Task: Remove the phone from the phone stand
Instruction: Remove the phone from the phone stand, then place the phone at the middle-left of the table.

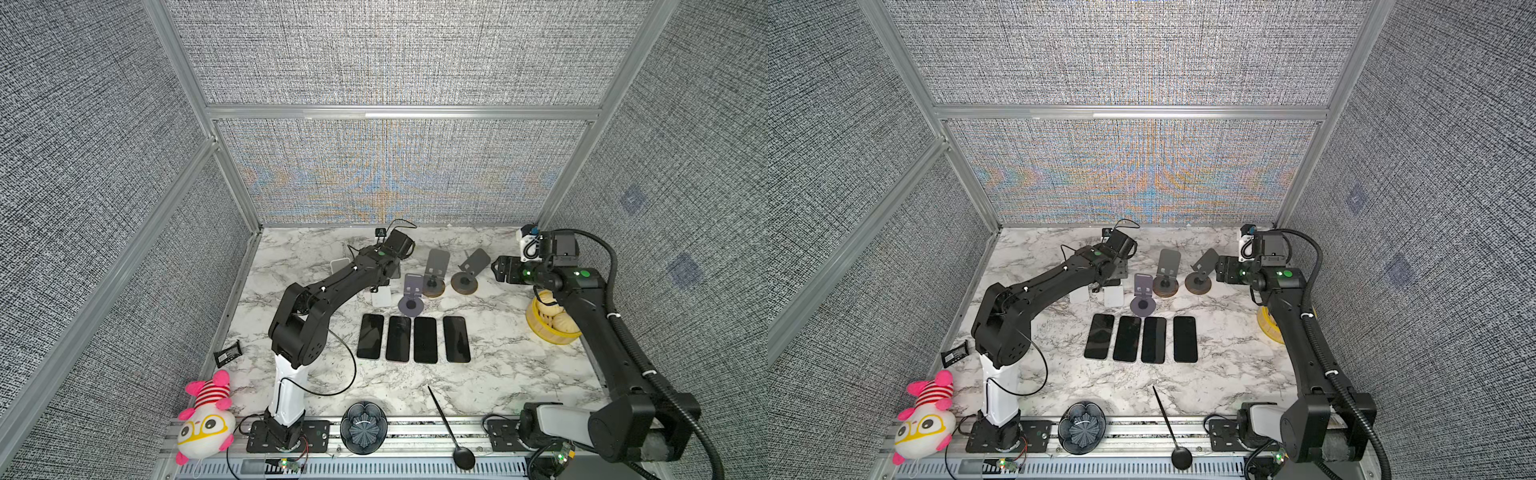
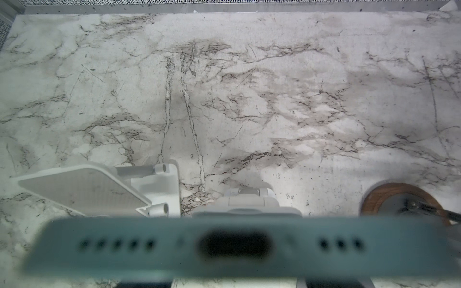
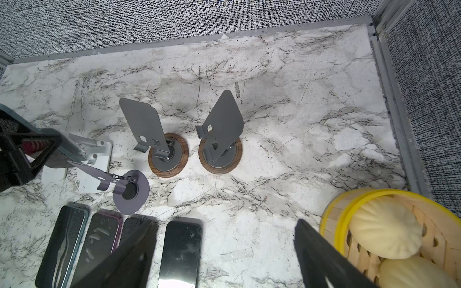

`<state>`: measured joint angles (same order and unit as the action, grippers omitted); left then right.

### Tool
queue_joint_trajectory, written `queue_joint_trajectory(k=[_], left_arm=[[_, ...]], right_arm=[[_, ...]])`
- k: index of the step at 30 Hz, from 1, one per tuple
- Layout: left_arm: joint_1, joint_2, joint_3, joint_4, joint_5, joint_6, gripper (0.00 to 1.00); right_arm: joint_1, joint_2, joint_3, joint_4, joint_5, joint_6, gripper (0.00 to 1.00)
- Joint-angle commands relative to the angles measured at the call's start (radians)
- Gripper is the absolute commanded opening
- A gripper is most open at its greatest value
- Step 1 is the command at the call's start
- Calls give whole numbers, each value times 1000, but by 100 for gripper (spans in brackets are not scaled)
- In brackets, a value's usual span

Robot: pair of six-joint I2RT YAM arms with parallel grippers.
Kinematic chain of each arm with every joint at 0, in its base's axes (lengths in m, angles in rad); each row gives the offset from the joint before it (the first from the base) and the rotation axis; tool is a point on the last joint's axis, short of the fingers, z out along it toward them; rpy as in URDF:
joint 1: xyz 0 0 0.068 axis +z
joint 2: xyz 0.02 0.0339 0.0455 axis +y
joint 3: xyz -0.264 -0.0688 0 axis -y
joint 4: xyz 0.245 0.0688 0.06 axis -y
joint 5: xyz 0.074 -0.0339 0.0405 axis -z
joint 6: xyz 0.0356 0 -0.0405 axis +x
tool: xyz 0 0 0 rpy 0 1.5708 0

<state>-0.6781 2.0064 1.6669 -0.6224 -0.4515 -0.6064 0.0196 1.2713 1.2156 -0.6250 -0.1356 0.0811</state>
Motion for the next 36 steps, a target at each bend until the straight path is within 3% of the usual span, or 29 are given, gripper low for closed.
queue_joint_trajectory(k=[1, 5, 15, 24, 32, 36], left_arm=[[0, -14, -2, 18, 5, -10, 69], [0, -67, -3, 3, 17, -3, 66], [0, -167, -44, -13, 25, 36, 35], [0, -241, -73, -37, 34, 78, 26], [-1, -321, -121, -43, 51, 147, 2], [0, -348, -132, -70, 50, 155, 0]], right_arm=[[1, 5, -1, 6, 2, 4, 88], [0, 10, -2, 8, 1, 3, 87], [2, 24, 7, 11, 0, 6, 88], [1, 30, 6, 19, -5, 6, 87], [0, 33, 5, 25, -13, 9, 87], [3, 28, 2, 31, -14, 8, 87]])
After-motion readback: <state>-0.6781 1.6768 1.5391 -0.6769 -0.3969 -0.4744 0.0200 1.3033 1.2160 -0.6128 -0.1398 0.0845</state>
